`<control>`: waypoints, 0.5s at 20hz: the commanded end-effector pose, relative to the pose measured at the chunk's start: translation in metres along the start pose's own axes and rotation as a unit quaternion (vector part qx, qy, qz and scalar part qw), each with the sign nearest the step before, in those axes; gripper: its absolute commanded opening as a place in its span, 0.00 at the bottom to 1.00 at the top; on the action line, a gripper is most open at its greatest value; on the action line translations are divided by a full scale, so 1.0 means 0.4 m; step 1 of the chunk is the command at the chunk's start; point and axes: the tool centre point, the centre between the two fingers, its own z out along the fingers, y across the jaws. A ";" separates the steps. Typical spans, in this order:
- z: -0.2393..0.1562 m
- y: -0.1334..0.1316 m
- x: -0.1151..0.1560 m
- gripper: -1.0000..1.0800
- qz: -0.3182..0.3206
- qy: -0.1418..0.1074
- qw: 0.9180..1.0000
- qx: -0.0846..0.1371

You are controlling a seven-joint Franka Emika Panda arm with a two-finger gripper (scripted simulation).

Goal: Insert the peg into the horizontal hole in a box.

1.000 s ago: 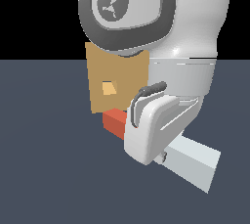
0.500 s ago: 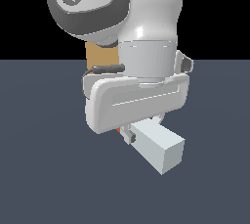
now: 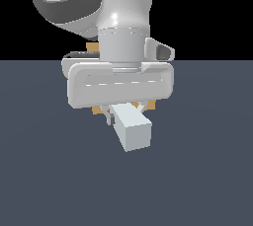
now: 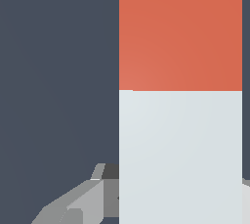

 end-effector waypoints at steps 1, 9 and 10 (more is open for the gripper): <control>-0.015 -0.007 0.019 0.00 0.023 -0.001 1.000 -0.002; -0.033 -0.020 0.059 0.00 0.062 -0.001 0.998 -0.002; -0.034 -0.020 0.062 0.00 0.065 -0.001 0.998 -0.002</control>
